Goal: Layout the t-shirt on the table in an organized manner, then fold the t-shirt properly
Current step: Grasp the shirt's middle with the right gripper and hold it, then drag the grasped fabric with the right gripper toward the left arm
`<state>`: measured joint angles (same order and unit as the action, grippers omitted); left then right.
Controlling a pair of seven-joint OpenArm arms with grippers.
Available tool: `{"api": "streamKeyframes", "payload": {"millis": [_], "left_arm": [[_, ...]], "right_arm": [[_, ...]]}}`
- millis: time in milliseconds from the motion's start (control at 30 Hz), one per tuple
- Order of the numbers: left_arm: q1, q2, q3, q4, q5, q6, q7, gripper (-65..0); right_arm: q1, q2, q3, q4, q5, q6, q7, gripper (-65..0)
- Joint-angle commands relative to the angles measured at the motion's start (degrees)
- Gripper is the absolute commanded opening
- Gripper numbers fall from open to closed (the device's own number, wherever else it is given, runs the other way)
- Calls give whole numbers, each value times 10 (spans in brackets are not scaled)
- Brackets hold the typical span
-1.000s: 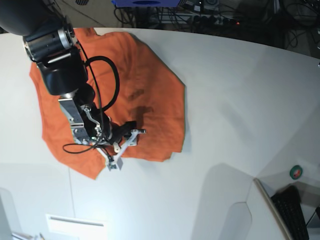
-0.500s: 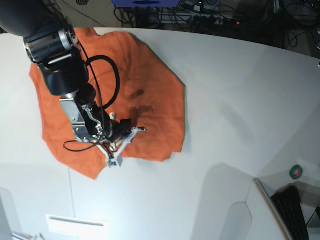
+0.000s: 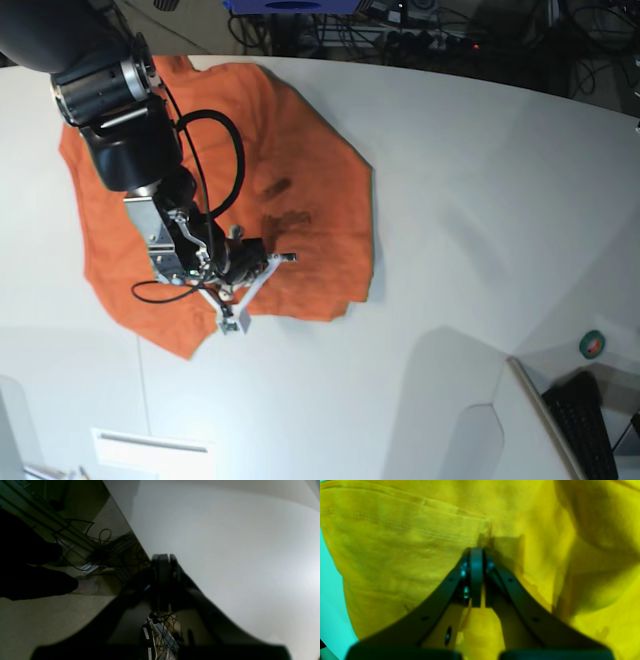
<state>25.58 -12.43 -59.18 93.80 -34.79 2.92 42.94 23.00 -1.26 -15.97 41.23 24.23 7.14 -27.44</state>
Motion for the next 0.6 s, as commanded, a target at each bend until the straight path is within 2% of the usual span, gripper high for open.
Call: {"api": "streamKeyframes", "payload": {"millis": [0, 167, 300, 467, 567], "left_arm": [[3, -10, -6, 11, -2, -2, -11, -645], [11, -12, -7, 16, -2, -2, -11, -647], [11, -20, -8, 17, -2, -2, -11, -647], [12, -24, -8, 17, -2, -2, -11, -640], [9, -25, -8, 17, -2, -2, -11, -637]], "right_arm": [[17, -3, 1, 9, 5, 3, 10, -650], [19, -6, -2, 52, 6, 3, 2, -650], [-1, -7, -7, 135, 4, 4, -59, -650], [-27, -9, -110, 257, 7, 4, -107, -650], [-28, -27, -176, 295, 7, 4, -115, -650]]}}
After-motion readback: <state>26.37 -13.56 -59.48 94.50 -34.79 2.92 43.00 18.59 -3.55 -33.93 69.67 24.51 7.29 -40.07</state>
